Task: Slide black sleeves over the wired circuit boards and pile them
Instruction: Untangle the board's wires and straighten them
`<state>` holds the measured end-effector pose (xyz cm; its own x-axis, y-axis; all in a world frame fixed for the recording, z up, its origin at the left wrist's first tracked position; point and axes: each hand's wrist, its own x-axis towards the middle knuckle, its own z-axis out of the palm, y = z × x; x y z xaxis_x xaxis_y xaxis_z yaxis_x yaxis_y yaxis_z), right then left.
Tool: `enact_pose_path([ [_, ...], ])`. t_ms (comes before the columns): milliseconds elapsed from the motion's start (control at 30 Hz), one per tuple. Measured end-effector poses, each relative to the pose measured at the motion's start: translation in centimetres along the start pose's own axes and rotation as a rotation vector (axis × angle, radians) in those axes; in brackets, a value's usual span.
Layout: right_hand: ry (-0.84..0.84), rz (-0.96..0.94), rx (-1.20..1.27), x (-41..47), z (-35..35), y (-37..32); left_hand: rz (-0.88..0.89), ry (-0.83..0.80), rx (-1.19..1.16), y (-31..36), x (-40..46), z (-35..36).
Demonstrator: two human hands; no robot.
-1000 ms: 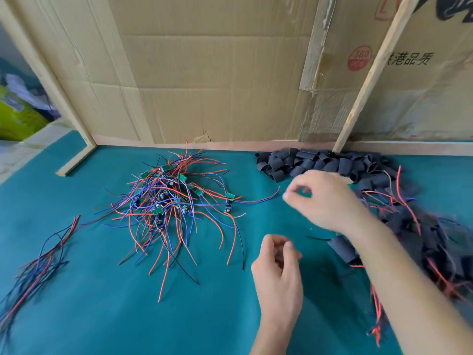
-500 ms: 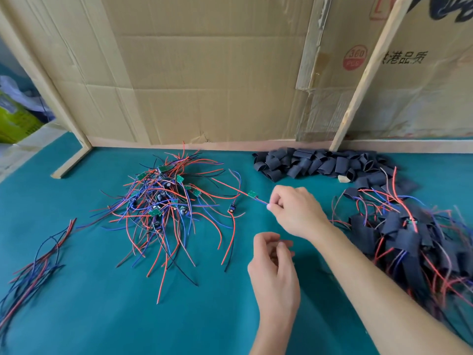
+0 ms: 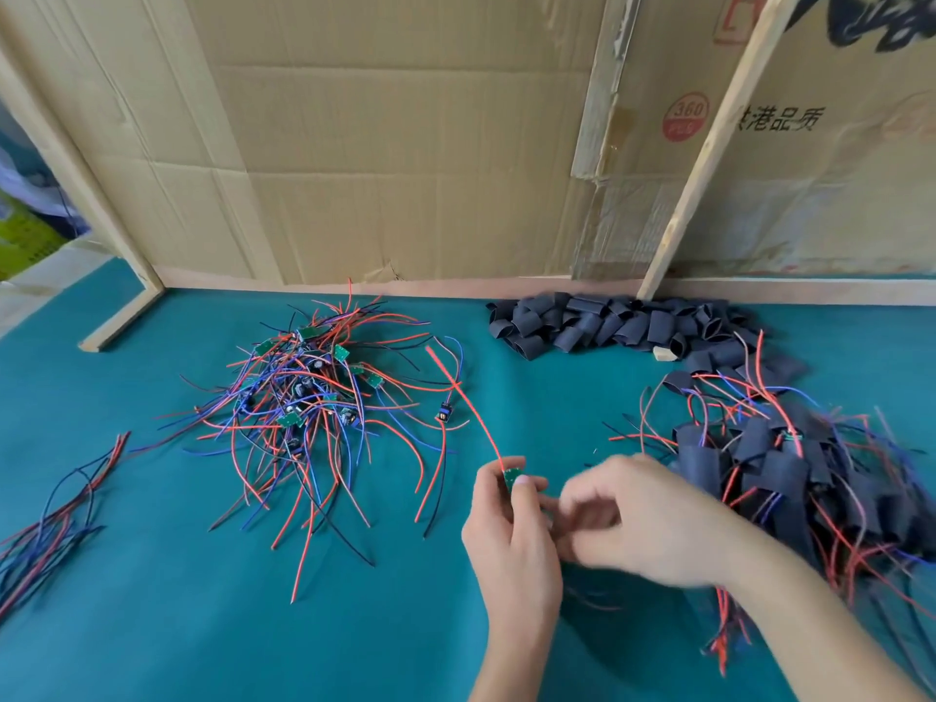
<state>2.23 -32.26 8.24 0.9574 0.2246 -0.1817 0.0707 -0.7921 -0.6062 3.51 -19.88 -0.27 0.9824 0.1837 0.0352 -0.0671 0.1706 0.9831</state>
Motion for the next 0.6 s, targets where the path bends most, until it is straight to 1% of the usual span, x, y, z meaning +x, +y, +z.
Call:
enact_pose_path([
  [33,0.086,0.001,0.000,1.0,-0.9,0.3,0.006,-0.006,0.010,-0.1,0.0,0.1],
  [100,0.373,0.017,0.021,3.9,-2.4,1.0,0.018,-0.026,0.027,-0.1,-0.1,0.2],
  [133,0.478,0.035,0.010,5.8,-3.0,1.4,0.018,-0.031,0.042,-0.1,-0.2,0.2],
  [167,0.523,0.065,-0.018,7.8,-3.5,1.7,0.015,-0.033,0.058,-0.1,-0.2,0.2],
  [200,0.501,0.100,-0.056,9.9,-3.7,2.2,0.013,-0.037,0.073,0.0,-0.3,0.1],
  [300,0.292,0.217,-0.173,15.6,-3.3,3.7,0.013,-0.054,0.078,0.2,-0.4,0.1],
  [367,0.238,0.264,-0.192,18.0,-2.6,4.2,0.023,-0.069,0.087,0.3,-0.4,0.2],
  [467,0.277,0.299,-0.227,19.5,-1.7,4.9,0.055,-0.070,0.110,0.3,-0.4,0.3],
  [533,0.357,0.287,-0.207,19.1,-1.4,4.8,0.061,-0.062,0.110,0.1,-0.3,0.3],
  [600,0.475,0.264,-0.131,17.6,-1.2,4.5,0.050,-0.052,0.109,-0.1,-0.3,0.2],
])
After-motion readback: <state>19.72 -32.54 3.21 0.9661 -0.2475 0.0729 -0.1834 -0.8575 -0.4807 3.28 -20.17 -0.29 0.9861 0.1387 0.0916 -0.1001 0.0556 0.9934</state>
